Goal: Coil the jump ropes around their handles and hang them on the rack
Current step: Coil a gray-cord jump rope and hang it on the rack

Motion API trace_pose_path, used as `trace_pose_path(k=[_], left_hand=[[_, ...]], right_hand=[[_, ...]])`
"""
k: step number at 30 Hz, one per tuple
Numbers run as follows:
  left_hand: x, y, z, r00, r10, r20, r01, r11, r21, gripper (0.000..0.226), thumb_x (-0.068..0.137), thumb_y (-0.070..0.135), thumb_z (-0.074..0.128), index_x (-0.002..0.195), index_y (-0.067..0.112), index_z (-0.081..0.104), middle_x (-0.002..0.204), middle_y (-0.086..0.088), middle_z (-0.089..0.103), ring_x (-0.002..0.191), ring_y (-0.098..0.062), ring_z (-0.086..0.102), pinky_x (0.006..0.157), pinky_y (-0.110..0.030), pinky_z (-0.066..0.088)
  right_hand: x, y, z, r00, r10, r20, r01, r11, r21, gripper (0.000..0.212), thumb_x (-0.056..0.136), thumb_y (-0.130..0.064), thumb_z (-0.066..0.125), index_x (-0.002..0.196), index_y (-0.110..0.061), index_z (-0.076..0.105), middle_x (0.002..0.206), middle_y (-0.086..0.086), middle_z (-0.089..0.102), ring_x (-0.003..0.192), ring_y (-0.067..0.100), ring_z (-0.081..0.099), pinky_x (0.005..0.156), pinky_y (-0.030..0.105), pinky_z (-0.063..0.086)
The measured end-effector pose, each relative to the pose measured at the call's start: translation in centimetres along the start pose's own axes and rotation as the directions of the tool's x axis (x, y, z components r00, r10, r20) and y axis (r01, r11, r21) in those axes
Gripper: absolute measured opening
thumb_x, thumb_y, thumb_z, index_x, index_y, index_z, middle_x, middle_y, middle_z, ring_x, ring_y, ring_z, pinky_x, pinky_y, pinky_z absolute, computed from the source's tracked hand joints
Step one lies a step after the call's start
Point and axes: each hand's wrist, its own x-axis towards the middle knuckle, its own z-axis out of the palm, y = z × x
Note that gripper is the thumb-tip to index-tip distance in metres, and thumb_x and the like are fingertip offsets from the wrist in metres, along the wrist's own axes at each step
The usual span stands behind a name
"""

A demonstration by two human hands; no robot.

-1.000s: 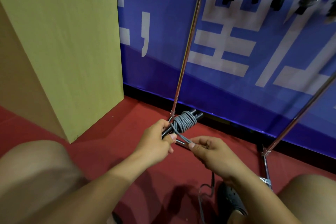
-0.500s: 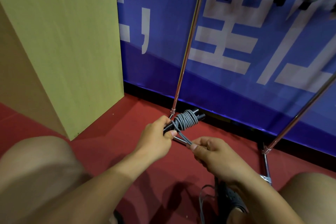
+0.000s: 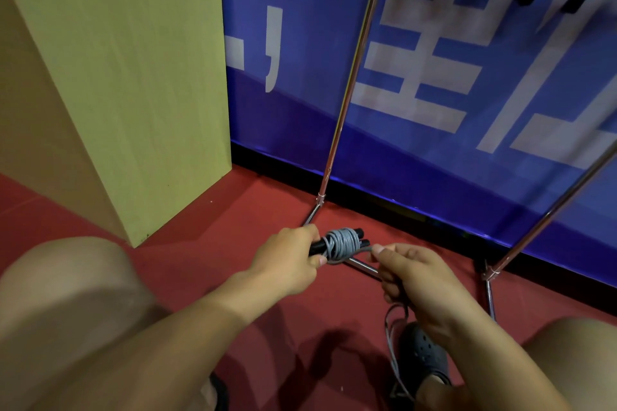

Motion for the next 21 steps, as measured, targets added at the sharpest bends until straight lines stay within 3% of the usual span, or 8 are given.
trace_pose_path(k=[2, 14, 17, 19, 21], left_hand=[[-0.4, 0.3, -0.1, 0.998, 0.059, 0.03, -0.061, 0.997, 0.051, 0.02, 0.092, 0.037, 0.065, 0.106, 0.028, 0.055, 0.099, 0.002, 0.065, 0.091, -0.027, 0.063, 0.076, -0.038, 0.052], [-1.5, 1.0, -0.3, 0.914, 0.365, 0.177, -0.386, 0.917, 0.101, 0.02, 0.092, 0.038, 0.064, 0.107, 0.028, 0.055, 0.092, 0.01, 0.061, 0.095, -0.023, 0.061, 0.068, -0.029, 0.035], [-1.6, 1.0, -0.4, 0.895, 0.405, 0.185, -0.426, 0.9, 0.09, 0.016, 0.092, 0.037, 0.065, 0.102, 0.029, 0.055, 0.071, 0.015, 0.045, 0.078, -0.014, 0.049, 0.066, -0.027, 0.031], [-1.6, 1.0, -0.5, 0.886, 0.426, 0.184, -0.445, 0.893, 0.072, 0.016, 0.091, 0.036, 0.066, 0.099, 0.029, 0.054, 0.068, 0.017, 0.044, 0.07, -0.008, 0.042, 0.065, -0.027, 0.03], [-1.7, 1.0, -0.7, 0.879, 0.433, 0.203, -0.448, 0.893, 0.037, 0.017, 0.09, 0.035, 0.067, 0.102, 0.029, 0.057, 0.068, 0.019, 0.047, 0.065, -0.002, 0.046, 0.064, -0.027, 0.032]], right_hand=[[0.3, 0.1, 0.0, 1.0, 0.008, -0.012, -0.007, 1.0, 0.011, 0.018, 0.098, -0.016, 0.056, 0.085, -0.004, 0.06, 0.053, -0.004, 0.039, 0.043, 0.01, 0.033, 0.045, 0.024, 0.032], [0.2, 0.3, 0.2, 0.999, 0.031, 0.024, -0.03, 1.0, -0.006, 0.02, 0.099, -0.014, 0.054, 0.089, -0.004, 0.067, 0.056, -0.003, 0.041, 0.045, 0.01, 0.034, 0.045, 0.023, 0.034], [0.2, 0.3, 0.1, 0.998, 0.059, 0.027, -0.06, 0.998, 0.025, 0.02, 0.099, -0.014, 0.053, 0.091, -0.002, 0.066, 0.055, -0.002, 0.039, 0.045, 0.011, 0.032, 0.045, 0.025, 0.03], [0.3, 0.3, 0.0, 0.999, 0.051, 0.012, -0.051, 0.999, 0.008, 0.02, 0.099, -0.015, 0.054, 0.087, -0.003, 0.065, 0.054, -0.001, 0.038, 0.043, 0.011, 0.03, 0.047, 0.026, 0.027], [0.6, 0.3, -0.6, 0.999, -0.017, -0.05, 0.008, 0.987, -0.161, 0.025, 0.098, -0.019, 0.058, 0.076, -0.009, 0.065, 0.052, -0.002, 0.04, 0.044, 0.011, 0.031, 0.05, 0.028, 0.027]])
